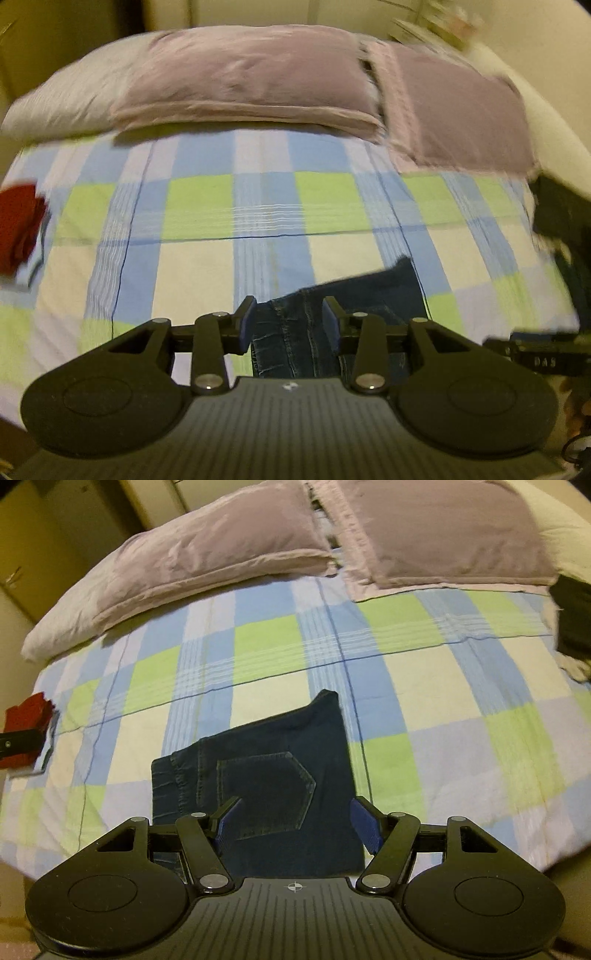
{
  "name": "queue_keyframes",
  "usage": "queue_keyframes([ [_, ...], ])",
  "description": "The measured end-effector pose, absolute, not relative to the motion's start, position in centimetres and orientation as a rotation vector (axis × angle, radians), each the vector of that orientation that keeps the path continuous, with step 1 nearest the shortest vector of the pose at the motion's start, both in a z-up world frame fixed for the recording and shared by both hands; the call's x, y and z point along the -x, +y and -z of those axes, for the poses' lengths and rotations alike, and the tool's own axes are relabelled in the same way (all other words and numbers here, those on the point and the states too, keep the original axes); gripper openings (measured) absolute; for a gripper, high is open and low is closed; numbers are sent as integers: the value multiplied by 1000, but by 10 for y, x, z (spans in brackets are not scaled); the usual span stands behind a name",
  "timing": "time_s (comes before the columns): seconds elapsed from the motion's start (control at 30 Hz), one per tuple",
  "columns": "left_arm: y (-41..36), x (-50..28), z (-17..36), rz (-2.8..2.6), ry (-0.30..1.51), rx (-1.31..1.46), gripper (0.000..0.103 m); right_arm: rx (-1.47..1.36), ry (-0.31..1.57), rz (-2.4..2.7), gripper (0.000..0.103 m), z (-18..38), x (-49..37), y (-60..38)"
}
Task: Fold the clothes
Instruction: 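Grasp the folded jeans edge with the left gripper, then lift the jeans edge with the left gripper beside the open right gripper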
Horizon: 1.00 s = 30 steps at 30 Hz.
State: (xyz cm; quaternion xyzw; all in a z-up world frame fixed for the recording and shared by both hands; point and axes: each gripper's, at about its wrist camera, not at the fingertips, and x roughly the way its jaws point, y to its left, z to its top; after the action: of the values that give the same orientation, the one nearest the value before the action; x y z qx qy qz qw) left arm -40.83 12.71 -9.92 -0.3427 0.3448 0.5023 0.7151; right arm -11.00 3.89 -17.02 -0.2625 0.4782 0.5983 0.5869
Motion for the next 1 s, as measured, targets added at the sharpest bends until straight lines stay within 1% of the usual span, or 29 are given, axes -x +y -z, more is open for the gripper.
queue_keyframes([
  [0.13,134,469,126,-1153,586,981,34,594,1212,-1402,67,197,84,49],
  [0.27,127,514,182,-1114,438,1169,37,555,1324,-1403,67,227,63,55],
  [0.4,112,532,255,-1031,324,1342,45,536,1424,-1378,67,260,52,62],
  [0.43,111,532,271,-1014,306,1367,49,535,1438,-1373,67,269,50,64],
  [0.5,109,532,302,-976,273,1417,53,526,1454,-1377,67,285,47,67],
  [0.6,113,528,337,-927,237,1458,58,500,1459,-1392,67,306,42,70],
  [0.63,115,525,346,-913,227,1463,62,493,1454,-1393,67,312,40,71],
  [0.67,117,523,353,-904,222,1461,64,482,1450,-1394,67,318,38,72],
  [0.87,136,511,386,-865,293,1447,65,435,1471,-1389,67,349,31,81],
  [1.0,140,511,404,-825,278,1491,65,437,1486,-1409,67,362,29,86],
])
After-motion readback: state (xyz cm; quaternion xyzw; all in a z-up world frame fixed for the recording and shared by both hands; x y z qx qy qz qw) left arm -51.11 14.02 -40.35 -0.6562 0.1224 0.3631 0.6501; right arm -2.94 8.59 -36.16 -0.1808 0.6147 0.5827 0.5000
